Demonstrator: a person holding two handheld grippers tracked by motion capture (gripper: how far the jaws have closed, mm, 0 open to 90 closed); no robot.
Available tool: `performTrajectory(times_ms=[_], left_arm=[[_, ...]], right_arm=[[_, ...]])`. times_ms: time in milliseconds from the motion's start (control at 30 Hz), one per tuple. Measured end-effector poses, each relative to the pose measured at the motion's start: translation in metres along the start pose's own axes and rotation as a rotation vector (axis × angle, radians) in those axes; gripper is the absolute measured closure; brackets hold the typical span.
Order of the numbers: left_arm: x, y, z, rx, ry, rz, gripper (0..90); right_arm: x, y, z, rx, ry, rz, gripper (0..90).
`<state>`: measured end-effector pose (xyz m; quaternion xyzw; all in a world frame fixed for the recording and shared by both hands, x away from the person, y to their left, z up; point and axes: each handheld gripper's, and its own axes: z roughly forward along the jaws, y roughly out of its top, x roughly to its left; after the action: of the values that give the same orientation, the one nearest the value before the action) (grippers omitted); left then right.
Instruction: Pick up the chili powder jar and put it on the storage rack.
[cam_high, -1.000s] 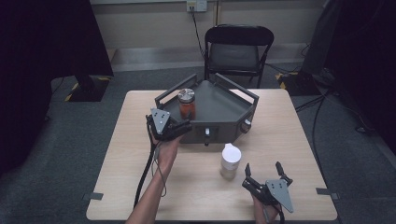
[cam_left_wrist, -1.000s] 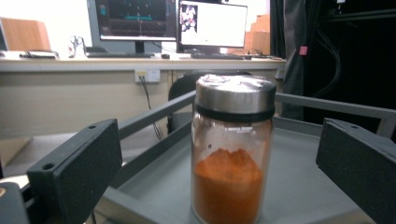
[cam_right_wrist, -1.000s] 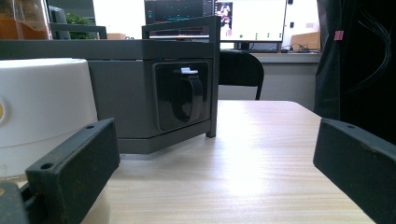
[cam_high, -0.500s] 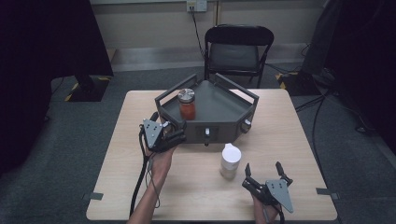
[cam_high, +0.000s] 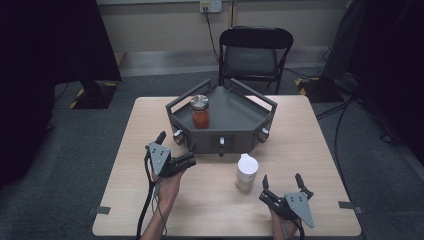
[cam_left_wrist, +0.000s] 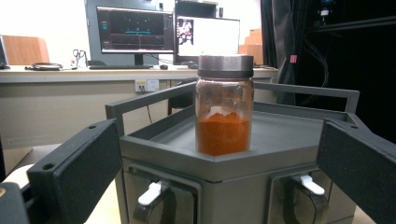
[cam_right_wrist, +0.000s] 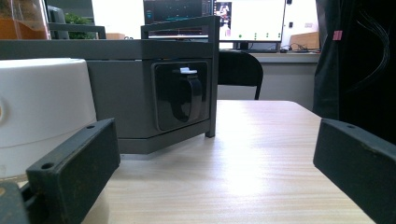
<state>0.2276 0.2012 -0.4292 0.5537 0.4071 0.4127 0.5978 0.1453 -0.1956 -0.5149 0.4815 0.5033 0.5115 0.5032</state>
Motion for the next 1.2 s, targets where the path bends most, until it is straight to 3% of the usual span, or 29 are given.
performTrajectory(times_ms=[100, 333, 500, 800, 900, 1200], left_arm=[[-0.001, -0.003, -0.006, 0.013, -0.004, -0.001, 0.0], [-0.005, -0.015, -0.022, -0.014, 0.014, 0.026, 0.0], [-0.002, -0.029, -0.038, -0.046, 0.018, 0.018, 0.0], [-0.004, -0.049, -0.060, -0.055, 0.037, 0.013, 0.0], [-0.003, -0.055, -0.068, -0.047, 0.035, -0.009, 0.0], [-0.005, -0.072, -0.082, -0.024, 0.059, 0.006, 0.0]], right_arm=[[0.000, 0.000, 0.000, 0.000, -0.001, 0.000, 0.0], [0.001, 0.000, 0.000, 0.000, -0.004, 0.000, 0.0], [0.001, 0.000, 0.000, 0.001, -0.006, -0.001, 0.0], [0.002, 0.000, 0.000, 0.001, -0.011, -0.001, 0.0], [0.002, 0.000, 0.000, 0.001, -0.010, -0.001, 0.0], [0.002, 0.000, 0.000, 0.001, -0.010, 0.000, 0.0]])
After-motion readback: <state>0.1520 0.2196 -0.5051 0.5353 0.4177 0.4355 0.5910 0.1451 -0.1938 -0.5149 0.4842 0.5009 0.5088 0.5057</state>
